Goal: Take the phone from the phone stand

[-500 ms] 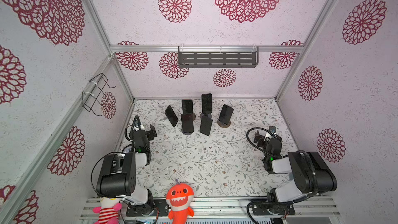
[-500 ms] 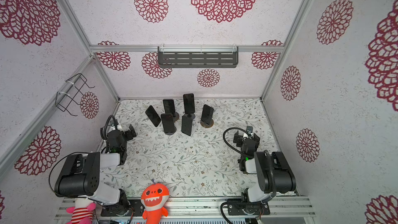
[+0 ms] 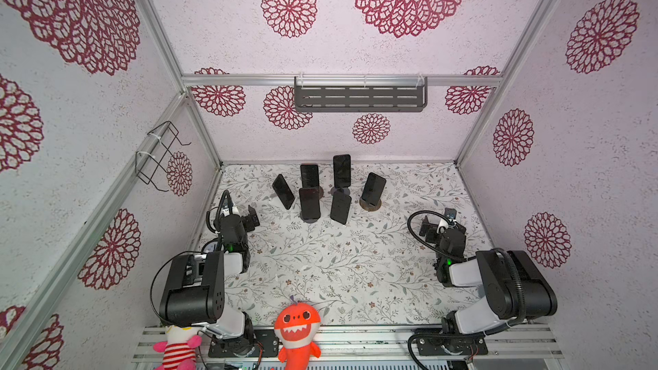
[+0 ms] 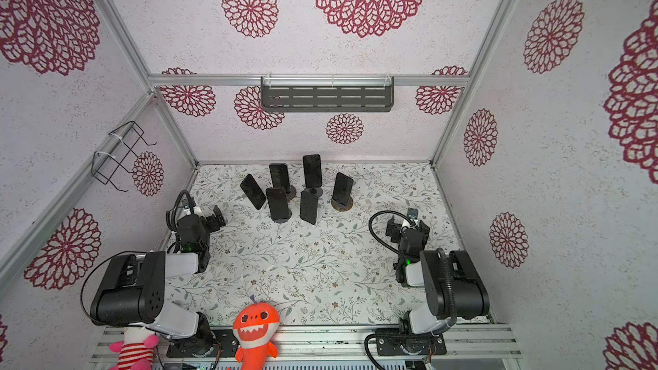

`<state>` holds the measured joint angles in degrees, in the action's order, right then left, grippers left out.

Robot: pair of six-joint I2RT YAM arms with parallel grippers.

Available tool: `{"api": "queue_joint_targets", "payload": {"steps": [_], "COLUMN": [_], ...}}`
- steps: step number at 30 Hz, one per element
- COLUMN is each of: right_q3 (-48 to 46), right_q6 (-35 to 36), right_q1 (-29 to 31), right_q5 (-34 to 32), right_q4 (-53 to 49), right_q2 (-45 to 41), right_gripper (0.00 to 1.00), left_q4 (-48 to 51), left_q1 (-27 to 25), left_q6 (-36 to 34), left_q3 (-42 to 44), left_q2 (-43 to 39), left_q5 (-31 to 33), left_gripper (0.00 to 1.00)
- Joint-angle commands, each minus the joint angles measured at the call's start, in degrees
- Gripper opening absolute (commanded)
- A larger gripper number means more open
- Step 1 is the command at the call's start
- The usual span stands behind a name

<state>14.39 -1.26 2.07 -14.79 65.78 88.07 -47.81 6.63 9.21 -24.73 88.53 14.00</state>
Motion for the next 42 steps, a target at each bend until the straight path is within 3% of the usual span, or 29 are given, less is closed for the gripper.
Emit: {"api": "queue_joint_targets", "payload": {"steps": [1,18,20,24,28,35,38,42], "right_q3": [0.6,0.3,2.5,14.4,28.2,46.6,51.3,53.4], "right_q6": [-0.5,-0.6,-0.6,-4.5,-9.4,-10.7,-10.7,-10.6], "right_q1": [0.0,-0.5,-0.4,-0.5,-0.4,-0.1,0.5,1.6], "right_q5": [0.2,0.7,0.0,-0.6,3.5,17.5,21.3,23.9], "right_q4": [2.3,2.7,-5.2,-34.0,-58.7,-87.0,-94.6,-101.2], "right_q2": [0.0,-0.5,-5.1,-15.7,-17.4,-14.5,-13.3,-12.8], "right_gripper": [0.99,0.99,0.99,0.99,0.99,0.98,0.96,0.94], "left_q4": [-1.6,-2.8,4.8,26.0,42.4,74.5,80.8,82.9], "left_q1": [0.1,0.2,-0.1,0.1,0.1,0.2,0.2,0.1], "left_q6": [-1.1,-1.1,0.4,4.7,5.3,-0.5,-3.0,-5.2], "left_q3": [0.2,0.7,-0.6,-8.8,-21.3,-51.6,-60.6,-67.2], "left_q2": [0.2,-0.3,-6.3,-18.1,-18.3,0.4,8.1,15.6], "left_q5": [-0.2,0.8,4.7,5.0,-2.7,-33.7,-39.8,-43.4], "left_gripper": [0.97,0.98,0.97,0.98,1.00,0.86,0.82,0.76]}}
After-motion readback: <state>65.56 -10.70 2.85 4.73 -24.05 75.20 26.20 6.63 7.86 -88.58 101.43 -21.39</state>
